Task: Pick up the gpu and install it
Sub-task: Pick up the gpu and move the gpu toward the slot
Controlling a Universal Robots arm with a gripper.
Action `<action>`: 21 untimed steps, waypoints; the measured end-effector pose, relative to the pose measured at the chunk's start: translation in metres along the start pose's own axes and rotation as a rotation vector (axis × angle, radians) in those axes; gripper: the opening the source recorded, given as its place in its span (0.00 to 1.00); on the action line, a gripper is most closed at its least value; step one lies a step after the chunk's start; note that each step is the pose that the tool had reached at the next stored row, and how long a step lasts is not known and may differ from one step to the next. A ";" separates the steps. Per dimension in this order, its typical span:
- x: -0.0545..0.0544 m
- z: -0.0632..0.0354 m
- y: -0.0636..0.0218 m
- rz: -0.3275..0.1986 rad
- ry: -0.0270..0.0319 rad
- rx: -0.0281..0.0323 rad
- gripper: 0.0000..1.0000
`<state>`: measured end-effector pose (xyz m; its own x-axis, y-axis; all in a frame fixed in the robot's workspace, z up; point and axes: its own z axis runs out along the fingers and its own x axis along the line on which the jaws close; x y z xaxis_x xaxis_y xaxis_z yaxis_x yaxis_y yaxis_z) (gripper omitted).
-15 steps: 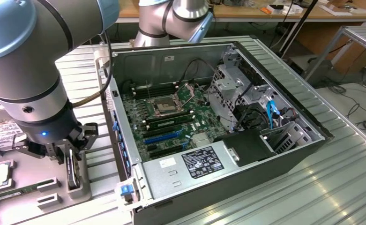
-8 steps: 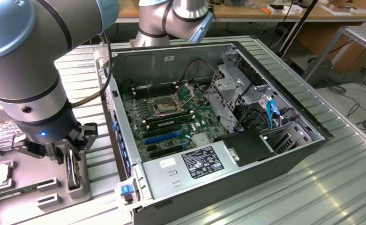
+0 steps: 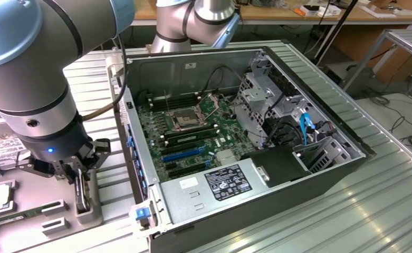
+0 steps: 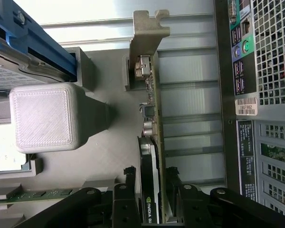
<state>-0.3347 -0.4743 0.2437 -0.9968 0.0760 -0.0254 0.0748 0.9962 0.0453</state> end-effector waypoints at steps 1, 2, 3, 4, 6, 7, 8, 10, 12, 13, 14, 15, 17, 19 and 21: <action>0.000 0.0000 0.0000 0.000 0.0000 0.0000 0.38; 0.000 0.0000 0.0000 0.000 0.0000 0.0000 0.31; 0.000 0.0000 0.0000 0.000 0.0000 0.0000 0.31; 0.000 0.0000 0.0000 0.000 0.0000 0.0000 0.31; 0.000 0.0000 0.0000 0.000 0.0000 0.0000 0.31; 0.000 0.0000 0.0000 0.000 0.0000 0.0000 0.29; 0.000 0.0000 0.0000 0.000 0.0000 0.0000 0.27; 0.000 0.0000 0.0000 0.000 0.0000 0.0000 0.27; 0.000 0.0000 0.0000 0.000 0.0000 0.0000 0.27; 0.000 0.0000 0.0000 0.000 0.0000 0.0000 0.27; 0.000 0.0000 0.0000 0.000 0.0000 0.0000 0.27; 0.000 0.0000 0.0000 0.000 0.0000 0.0000 0.27; 0.000 0.0000 0.0000 0.000 0.0000 0.0000 0.27; 0.000 -0.0005 0.0001 0.000 0.0000 0.0000 0.27; 0.000 -0.0023 0.0001 0.000 0.0004 0.0001 0.27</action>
<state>-0.3347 -0.4743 0.2460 -0.9968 0.0760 -0.0250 0.0749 0.9962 0.0452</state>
